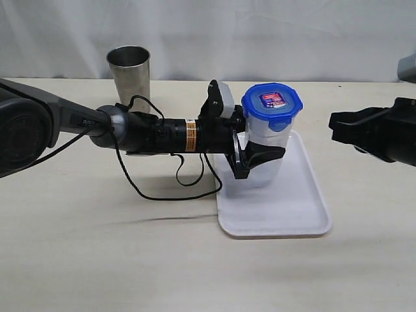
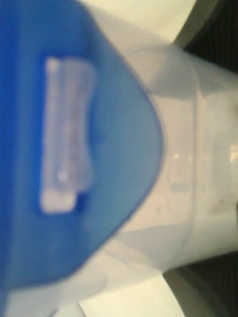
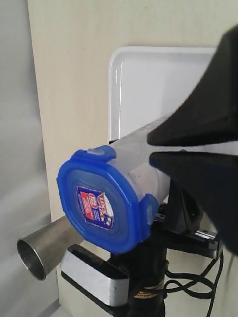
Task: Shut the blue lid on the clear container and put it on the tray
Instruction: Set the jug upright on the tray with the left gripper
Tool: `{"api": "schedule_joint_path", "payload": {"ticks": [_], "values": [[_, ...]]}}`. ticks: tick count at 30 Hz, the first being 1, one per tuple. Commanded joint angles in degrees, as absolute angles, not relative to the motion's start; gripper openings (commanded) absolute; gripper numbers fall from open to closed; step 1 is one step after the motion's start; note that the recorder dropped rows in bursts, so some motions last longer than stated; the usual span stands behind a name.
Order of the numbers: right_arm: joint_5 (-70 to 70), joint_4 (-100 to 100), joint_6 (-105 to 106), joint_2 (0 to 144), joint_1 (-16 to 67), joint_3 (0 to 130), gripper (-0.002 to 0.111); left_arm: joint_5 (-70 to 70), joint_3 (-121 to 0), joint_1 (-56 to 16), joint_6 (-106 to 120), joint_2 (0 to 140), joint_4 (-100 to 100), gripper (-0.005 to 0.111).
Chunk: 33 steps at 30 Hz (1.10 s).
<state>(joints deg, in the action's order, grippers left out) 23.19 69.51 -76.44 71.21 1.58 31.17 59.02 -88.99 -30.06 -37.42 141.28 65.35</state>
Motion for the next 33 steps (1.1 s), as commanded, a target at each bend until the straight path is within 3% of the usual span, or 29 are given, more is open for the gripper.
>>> {"api": "schedule_joint_path", "payload": {"ticks": [1, 29, 31, 33], "values": [[22.28, 70.39, -76.51, 71.15, 1.45, 31.19, 0.004, 58.56, -89.71, -30.14, -38.38, 141.23, 65.11, 0.000], [22.18, 72.62, -76.68, 71.15, 1.45, 31.19, 0.004, 61.13, -89.29, -30.66, -38.16, 143.60, 67.79, 0.000], [22.18, 72.91, -76.68, 71.15, 1.45, 31.19, 0.004, 60.76, -89.29, -30.66, -39.45, 143.60, 67.79, 0.007], [22.18, 72.91, -76.68, 71.15, 1.45, 31.19, 0.004, 59.68, -89.29, -30.66, -39.45, 143.60, 67.79, 0.037]]}}
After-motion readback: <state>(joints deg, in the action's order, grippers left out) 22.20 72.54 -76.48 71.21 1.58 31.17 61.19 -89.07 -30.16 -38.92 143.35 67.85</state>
